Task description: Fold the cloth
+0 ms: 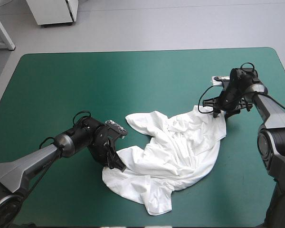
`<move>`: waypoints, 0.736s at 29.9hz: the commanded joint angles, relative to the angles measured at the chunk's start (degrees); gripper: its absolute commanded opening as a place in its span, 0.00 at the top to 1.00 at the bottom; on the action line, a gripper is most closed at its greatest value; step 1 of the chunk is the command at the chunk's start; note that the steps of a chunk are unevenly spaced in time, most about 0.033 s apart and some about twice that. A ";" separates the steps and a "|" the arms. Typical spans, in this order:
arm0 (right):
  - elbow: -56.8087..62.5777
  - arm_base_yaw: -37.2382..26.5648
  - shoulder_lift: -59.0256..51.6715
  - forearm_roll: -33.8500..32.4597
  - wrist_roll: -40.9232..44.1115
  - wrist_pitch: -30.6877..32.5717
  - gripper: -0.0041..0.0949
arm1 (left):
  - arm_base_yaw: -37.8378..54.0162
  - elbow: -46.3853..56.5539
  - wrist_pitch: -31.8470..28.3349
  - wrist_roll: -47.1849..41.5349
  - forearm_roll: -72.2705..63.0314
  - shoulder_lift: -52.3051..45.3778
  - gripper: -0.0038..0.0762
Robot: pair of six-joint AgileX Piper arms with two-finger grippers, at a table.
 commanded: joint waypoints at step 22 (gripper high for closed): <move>-5.35 6.13 -11.21 -4.86 2.97 3.77 0.98 | -0.61 -12.57 -3.30 -0.71 2.78 -1.79 0.96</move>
